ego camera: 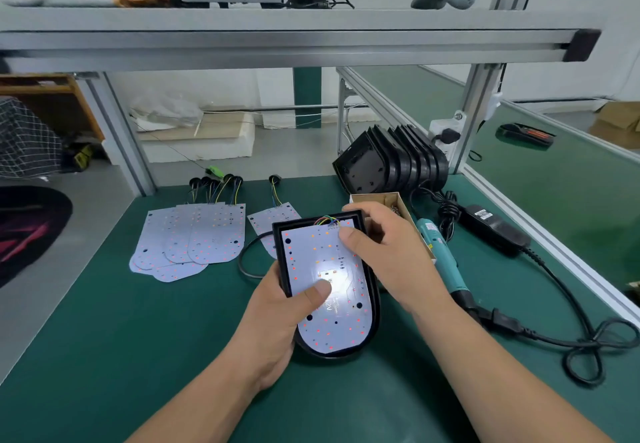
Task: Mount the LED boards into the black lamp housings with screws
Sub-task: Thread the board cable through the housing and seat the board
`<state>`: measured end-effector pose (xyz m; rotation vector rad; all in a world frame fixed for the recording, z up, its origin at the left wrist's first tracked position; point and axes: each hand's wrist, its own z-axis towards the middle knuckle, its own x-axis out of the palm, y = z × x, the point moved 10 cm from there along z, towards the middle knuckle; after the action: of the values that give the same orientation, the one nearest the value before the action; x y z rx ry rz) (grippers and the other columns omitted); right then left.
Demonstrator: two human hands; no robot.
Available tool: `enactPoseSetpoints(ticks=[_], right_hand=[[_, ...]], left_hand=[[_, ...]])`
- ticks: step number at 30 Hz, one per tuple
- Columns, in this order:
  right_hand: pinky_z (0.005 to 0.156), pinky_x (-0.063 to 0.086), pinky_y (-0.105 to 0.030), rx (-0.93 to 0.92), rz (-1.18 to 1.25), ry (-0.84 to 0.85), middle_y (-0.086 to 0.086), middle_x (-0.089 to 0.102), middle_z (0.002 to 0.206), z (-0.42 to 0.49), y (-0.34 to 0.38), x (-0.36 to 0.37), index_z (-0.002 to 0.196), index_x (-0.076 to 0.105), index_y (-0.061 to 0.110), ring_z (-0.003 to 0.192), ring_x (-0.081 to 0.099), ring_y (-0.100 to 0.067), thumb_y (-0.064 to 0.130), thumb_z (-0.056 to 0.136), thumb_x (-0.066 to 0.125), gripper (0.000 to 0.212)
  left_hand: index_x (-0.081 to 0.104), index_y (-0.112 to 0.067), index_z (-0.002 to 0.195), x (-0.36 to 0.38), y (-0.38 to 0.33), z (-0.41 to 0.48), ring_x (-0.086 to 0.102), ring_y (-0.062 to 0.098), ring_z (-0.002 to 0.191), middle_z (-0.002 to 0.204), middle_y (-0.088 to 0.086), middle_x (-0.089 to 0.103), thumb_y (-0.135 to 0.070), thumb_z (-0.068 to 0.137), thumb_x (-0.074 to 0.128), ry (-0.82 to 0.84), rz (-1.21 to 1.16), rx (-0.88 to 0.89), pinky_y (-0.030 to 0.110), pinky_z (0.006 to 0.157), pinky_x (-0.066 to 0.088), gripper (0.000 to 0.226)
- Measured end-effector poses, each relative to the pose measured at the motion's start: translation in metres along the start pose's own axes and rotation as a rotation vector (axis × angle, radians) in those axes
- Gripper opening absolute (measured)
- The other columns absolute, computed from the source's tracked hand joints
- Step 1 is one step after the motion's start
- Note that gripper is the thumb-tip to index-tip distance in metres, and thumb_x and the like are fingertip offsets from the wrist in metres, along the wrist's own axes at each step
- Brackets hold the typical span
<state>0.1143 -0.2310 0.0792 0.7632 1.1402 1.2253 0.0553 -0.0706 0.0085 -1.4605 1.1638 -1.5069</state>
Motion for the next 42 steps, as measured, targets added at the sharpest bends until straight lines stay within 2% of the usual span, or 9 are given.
enactPoseSetpoints(ticks=[11,16,21,25,27,30,34,38,42], right_hand=[[0.083,0.048,-0.043,0.018,0.199,0.007,0.004,0.069,0.095,0.002,0.000,0.004,0.108,0.074,0.023,0.088,0.058,-0.016,0.052,0.103,0.052,0.036],[0.114,0.045,-0.044,0.054,0.421,0.331,-0.005,0.068,0.142,-0.010,0.002,0.036,0.142,0.064,0.016,0.138,0.059,-0.023,0.003,0.092,0.048,0.053],[0.090,0.053,-0.032,0.017,0.163,0.473,0.001,0.076,0.112,-0.024,0.004,0.058,0.129,0.068,0.020,0.105,0.070,-0.014,0.010,0.108,0.055,0.027],[0.066,0.043,-0.036,0.048,-0.070,0.116,0.000,0.053,0.074,-0.002,-0.006,0.005,0.100,0.069,0.029,0.065,0.049,-0.017,0.001,0.101,0.049,0.034],[0.089,0.051,-0.039,0.005,0.036,0.088,0.009,0.070,0.100,-0.002,-0.002,0.002,0.114,0.068,0.029,0.091,0.066,-0.011,0.000,0.098,0.050,0.038],[0.125,0.034,-0.039,-0.062,0.173,0.359,0.010,0.057,0.153,-0.016,0.009,0.054,0.152,0.050,0.024,0.146,0.047,-0.010,0.002,0.102,0.055,0.055],[0.101,0.053,-0.026,-0.071,0.351,0.555,0.005,0.072,0.127,-0.033,0.015,0.086,0.135,0.065,0.027,0.119,0.065,-0.010,0.005,0.106,0.057,0.037],[0.071,0.056,-0.024,0.073,0.504,0.293,-0.007,0.061,0.082,-0.012,-0.001,0.051,0.122,0.058,-0.007,0.073,0.065,-0.014,0.010,0.101,0.059,0.027],[0.046,0.041,-0.026,0.097,0.325,0.129,0.001,0.050,0.067,-0.002,-0.009,0.026,0.121,0.063,0.012,0.053,0.046,-0.015,0.019,0.102,0.059,0.021]], left_hand=[[0.071,-0.005,0.130,-0.006,-0.007,-0.003,0.073,0.037,0.116,0.130,0.019,0.073,-0.037,0.099,0.070,-0.077,-0.156,-0.099,0.048,0.087,0.063,0.045],[0.065,-0.003,0.138,0.002,-0.012,-0.007,0.070,0.038,0.116,0.137,0.023,0.068,-0.054,0.093,0.073,0.034,-0.222,-0.135,0.048,0.094,0.059,0.068],[0.077,-0.009,0.123,0.011,-0.019,-0.013,0.077,0.024,0.089,0.109,0.012,0.078,-0.050,0.095,0.065,0.145,-0.278,-0.112,0.031,0.073,0.061,0.051],[0.086,-0.017,0.097,-0.026,-0.046,-0.008,0.077,0.020,0.070,0.089,0.007,0.079,-0.050,0.082,0.071,-0.096,-0.316,0.007,0.030,0.056,0.060,0.040],[0.085,-0.019,0.091,-0.031,-0.055,-0.008,0.074,0.018,0.066,0.082,0.003,0.077,-0.048,0.087,0.067,-0.116,-0.328,0.054,0.027,0.053,0.057,0.035],[0.085,-0.013,0.095,-0.012,-0.041,-0.013,0.074,0.020,0.065,0.082,0.008,0.077,-0.047,0.085,0.069,-0.027,-0.351,-0.036,0.027,0.054,0.058,0.039],[0.082,-0.009,0.108,0.009,-0.027,-0.019,0.076,0.024,0.069,0.088,0.011,0.078,-0.044,0.076,0.088,0.124,-0.412,-0.138,0.030,0.058,0.059,0.048],[0.083,-0.008,0.108,0.004,-0.030,-0.017,0.077,0.026,0.078,0.095,0.011,0.080,-0.046,0.086,0.077,0.115,-0.419,-0.126,0.031,0.066,0.061,0.045],[0.080,-0.006,0.116,0.004,-0.029,-0.016,0.078,0.029,0.089,0.108,0.015,0.079,-0.053,0.084,0.081,0.110,-0.310,-0.110,0.036,0.075,0.062,0.058]])
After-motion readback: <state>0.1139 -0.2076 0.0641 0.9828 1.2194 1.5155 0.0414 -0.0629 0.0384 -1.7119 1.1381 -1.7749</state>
